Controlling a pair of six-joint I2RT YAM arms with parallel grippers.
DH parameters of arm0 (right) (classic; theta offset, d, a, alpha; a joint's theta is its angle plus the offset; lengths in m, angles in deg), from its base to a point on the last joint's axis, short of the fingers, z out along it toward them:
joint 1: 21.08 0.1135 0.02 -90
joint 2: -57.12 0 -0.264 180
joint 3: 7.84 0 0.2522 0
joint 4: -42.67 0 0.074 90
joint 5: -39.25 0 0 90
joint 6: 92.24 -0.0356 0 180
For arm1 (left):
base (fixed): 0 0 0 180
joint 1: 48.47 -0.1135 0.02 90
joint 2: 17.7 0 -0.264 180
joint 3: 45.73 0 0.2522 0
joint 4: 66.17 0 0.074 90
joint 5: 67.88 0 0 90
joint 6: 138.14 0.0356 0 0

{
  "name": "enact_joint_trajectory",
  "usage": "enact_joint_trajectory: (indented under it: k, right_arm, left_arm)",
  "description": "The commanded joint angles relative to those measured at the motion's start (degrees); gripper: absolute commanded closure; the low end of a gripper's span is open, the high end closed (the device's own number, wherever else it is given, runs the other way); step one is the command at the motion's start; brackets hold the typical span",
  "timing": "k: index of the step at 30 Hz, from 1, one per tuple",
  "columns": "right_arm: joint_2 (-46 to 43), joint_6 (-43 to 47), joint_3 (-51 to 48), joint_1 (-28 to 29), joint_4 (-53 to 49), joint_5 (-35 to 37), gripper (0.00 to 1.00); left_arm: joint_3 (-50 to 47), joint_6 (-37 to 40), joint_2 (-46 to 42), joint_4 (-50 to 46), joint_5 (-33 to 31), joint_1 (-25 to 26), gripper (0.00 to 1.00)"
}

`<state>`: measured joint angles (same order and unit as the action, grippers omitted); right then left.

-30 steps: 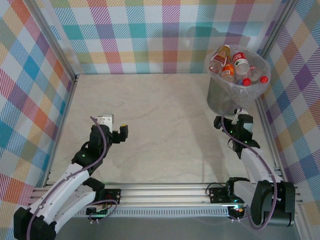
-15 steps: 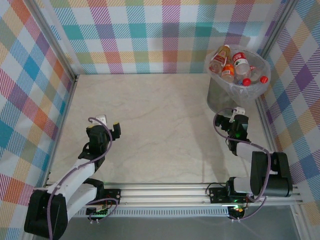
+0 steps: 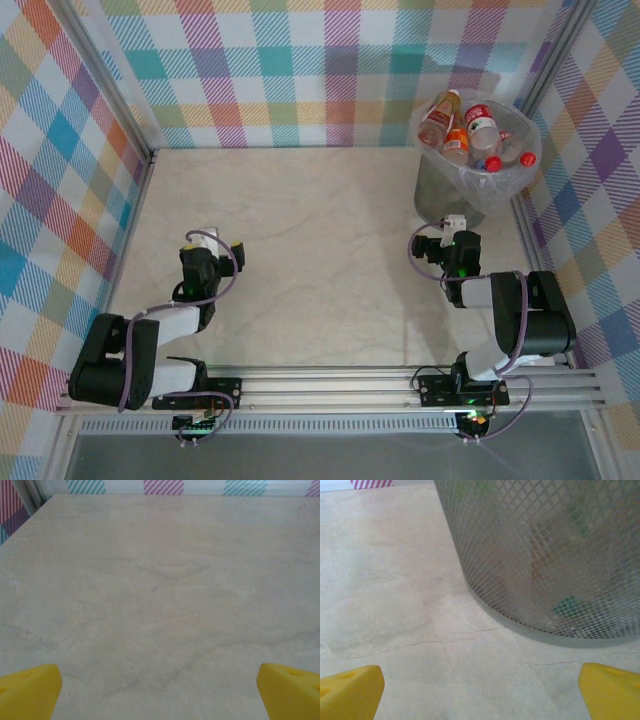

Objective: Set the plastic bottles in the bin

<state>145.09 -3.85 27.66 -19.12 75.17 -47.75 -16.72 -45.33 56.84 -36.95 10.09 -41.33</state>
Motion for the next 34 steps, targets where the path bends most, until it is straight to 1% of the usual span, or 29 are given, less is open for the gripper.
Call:
enact_joint_trajectory:
  k: [1, 3, 8, 11, 13, 15, 28, 30, 34]
  right_arm:
    - [-0.2, 1.2, 0.9, -0.1, 2.9, 0.5, 0.00]
    - [-0.2, 1.2, 0.9, -0.1, 2.8, 0.6, 0.00]
    - [-0.2, 1.0, 1.1, -0.2, 2.6, 0.2, 0.00]
    - [-0.1, 0.9, 1.2, -0.4, 2.5, -0.1, 0.00]
    - [-0.1, 0.9, 1.2, -0.5, 2.4, -0.2, 0.00]
    - [-0.1, 1.0, 1.2, -0.5, 2.3, -0.3, 0.00]
    - [0.0, 1.0, 1.4, -0.5, 2.1, -0.6, 0.00]
    - [0.0, 0.6, 1.9, -1.3, 1.0, -2.1, 0.00]
    - [-0.1, 0.7, 1.6, -1.3, 1.6, -2.2, 0.00]
  left_arm:
    - [-0.2, -0.6, 3.3, 9.3, 4.0, -2.2, 0.00]
    - [-0.1, -0.9, 6.7, 12.7, 5.3, -2.5, 0.00]
    - [1.9, -0.4, 14.8, 16.3, 6.7, -2.6, 0.00]
    - [4.5, 0.3, 14.6, 11.0, 8.1, -2.7, 0.00]
    - [9.0, 0.7, 15.1, 2.9, 9.8, -2.7, 0.00]
    - [9.2, -1.1, 15.2, 2.6, 9.9, -4.3, 0.00]
    - [9.1, -1.0, 15.1, 2.7, 9.8, -4.2, 0.00]
    - [9.1, -1.0, 15.1, 2.7, 9.8, -4.2, 0.00]
    - [9.1, -1.0, 15.1, 2.7, 9.8, -4.2, 0.00]
